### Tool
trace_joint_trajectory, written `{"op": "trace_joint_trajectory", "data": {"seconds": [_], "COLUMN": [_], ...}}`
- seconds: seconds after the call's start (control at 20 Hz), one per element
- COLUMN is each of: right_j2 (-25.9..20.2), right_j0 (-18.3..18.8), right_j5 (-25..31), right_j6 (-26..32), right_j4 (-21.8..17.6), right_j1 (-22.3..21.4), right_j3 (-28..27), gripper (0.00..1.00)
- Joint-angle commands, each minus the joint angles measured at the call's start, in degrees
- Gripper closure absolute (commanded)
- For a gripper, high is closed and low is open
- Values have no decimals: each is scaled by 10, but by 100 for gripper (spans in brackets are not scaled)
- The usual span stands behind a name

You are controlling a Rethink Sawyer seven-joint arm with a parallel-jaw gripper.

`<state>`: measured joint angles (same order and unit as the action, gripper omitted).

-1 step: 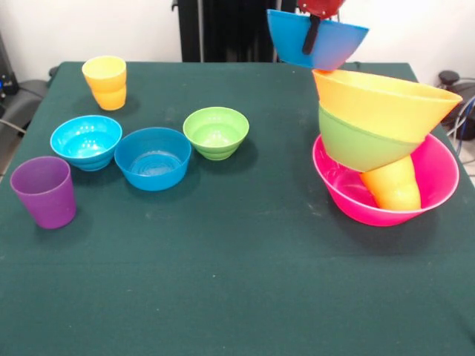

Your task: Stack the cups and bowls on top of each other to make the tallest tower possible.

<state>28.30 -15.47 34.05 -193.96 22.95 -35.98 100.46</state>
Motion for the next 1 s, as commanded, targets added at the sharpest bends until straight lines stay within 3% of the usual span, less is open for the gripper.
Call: {"op": "trace_joint_trajectory", "data": {"seconds": [0.05,0.3,0.55,0.8,1.0], "right_j2": [-26,-19,8,72,101], "right_j0": [-6,-16,-31,-59,-56], "right_j5": [40,42,79,156,206], "right_j6": [-94,-101,-115,-169,-186], "right_j4": [23,32,30,25,33], "right_j1": [29,34,40,90,119], "right_j3": [-38,-42,-69,-153,-219], "gripper": [100,100,100,100,100]}}
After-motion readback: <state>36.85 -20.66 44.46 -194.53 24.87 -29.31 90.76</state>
